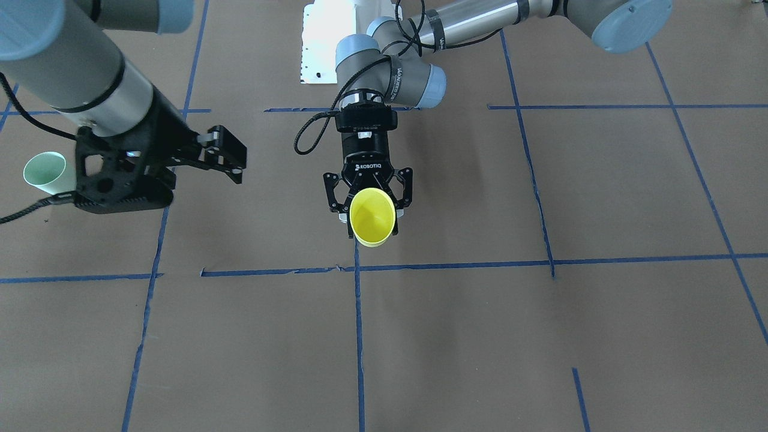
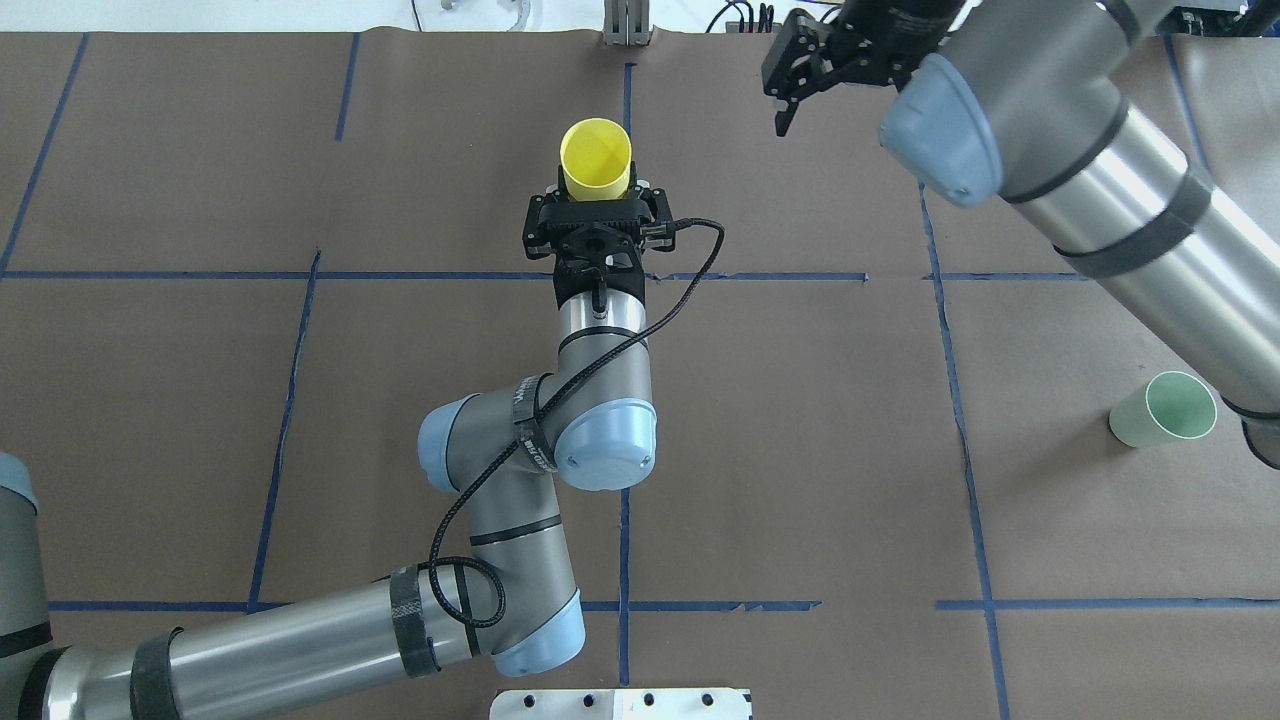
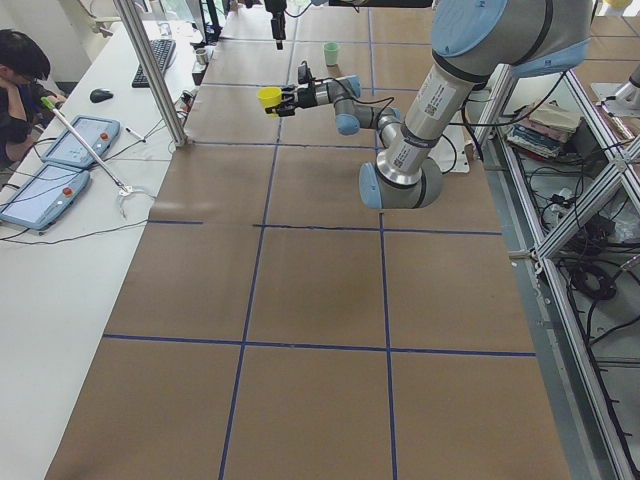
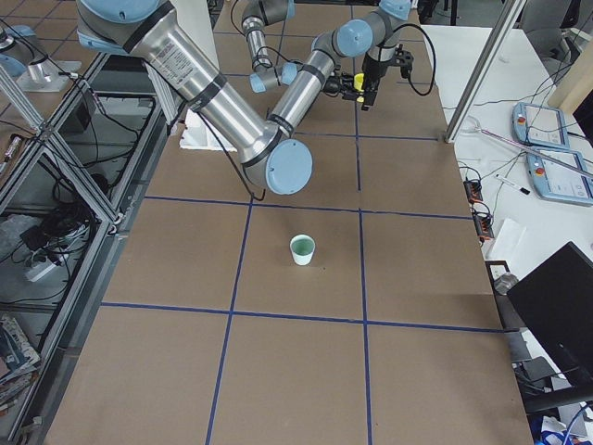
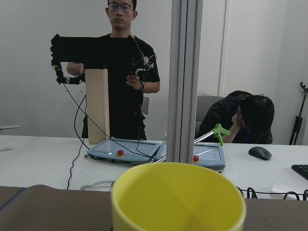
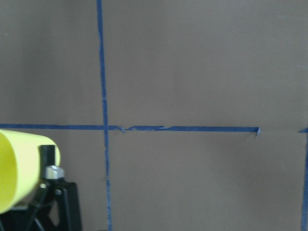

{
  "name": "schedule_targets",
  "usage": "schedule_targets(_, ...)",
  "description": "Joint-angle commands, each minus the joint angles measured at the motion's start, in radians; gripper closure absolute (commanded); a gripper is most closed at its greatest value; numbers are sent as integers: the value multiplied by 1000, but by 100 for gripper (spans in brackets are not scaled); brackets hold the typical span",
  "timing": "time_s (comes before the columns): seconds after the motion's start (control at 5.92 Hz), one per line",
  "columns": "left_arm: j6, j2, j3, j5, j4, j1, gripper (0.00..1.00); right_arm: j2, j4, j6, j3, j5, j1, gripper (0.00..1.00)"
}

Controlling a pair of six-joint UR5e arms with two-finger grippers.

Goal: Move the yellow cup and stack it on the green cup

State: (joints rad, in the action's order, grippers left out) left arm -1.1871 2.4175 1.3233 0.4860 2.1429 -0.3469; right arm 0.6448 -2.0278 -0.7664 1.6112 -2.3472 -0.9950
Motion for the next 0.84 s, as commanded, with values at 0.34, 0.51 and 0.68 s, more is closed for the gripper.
schedule_targets(0.34,-2,2,-1,2,2,6,55,-356,-6,-5,-459,66,120,0)
schedule_targets(0.51,-2,2,-1,2,2,6,55,-341,-3,-5,-462,84,142,1)
schedule_targets(0.68,-2,0,-1,3,2,6,55,-340,-2,1,-462,106,153,4)
